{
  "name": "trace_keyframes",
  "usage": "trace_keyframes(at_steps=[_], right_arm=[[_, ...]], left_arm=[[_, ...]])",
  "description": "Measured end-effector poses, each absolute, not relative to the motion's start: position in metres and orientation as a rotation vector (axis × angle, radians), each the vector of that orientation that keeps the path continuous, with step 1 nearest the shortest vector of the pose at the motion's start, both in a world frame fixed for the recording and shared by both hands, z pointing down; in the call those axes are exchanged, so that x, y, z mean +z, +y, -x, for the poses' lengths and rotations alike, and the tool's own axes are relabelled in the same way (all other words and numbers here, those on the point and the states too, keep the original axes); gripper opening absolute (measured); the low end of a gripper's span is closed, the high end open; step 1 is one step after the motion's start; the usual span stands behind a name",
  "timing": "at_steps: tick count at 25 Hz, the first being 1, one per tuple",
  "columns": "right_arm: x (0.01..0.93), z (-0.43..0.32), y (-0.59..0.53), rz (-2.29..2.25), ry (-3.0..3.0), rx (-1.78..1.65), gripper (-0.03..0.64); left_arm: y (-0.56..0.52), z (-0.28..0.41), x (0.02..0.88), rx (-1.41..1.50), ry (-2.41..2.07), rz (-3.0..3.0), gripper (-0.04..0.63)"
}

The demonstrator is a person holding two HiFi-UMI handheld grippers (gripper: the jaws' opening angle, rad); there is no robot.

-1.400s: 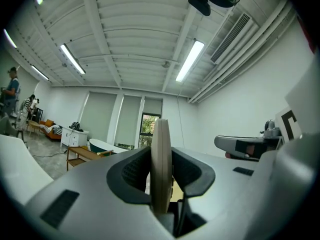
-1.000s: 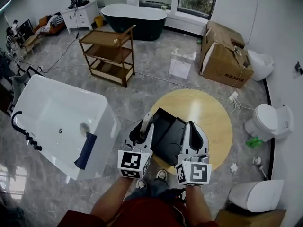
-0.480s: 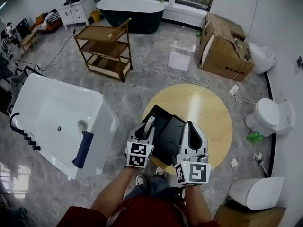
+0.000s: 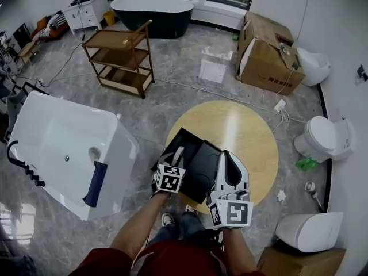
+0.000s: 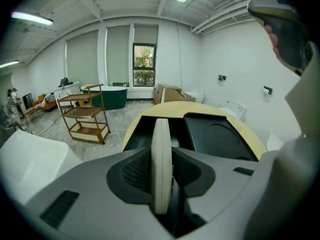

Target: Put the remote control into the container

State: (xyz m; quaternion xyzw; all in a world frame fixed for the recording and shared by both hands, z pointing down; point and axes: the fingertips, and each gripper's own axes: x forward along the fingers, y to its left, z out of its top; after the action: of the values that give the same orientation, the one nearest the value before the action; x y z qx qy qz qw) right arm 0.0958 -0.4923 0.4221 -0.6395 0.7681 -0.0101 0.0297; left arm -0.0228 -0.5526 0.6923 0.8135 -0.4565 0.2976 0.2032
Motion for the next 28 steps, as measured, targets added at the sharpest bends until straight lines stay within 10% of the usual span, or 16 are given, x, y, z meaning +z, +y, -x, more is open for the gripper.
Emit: trace_keyframes(at_steps=[28], right_arm=[[0.432,-0.114,-0.496,1.976,2.4,-0.064,0.023]], left_arm=[[-0.569,0.017,0.731,0.938,-1.201,-2.103,0.135]])
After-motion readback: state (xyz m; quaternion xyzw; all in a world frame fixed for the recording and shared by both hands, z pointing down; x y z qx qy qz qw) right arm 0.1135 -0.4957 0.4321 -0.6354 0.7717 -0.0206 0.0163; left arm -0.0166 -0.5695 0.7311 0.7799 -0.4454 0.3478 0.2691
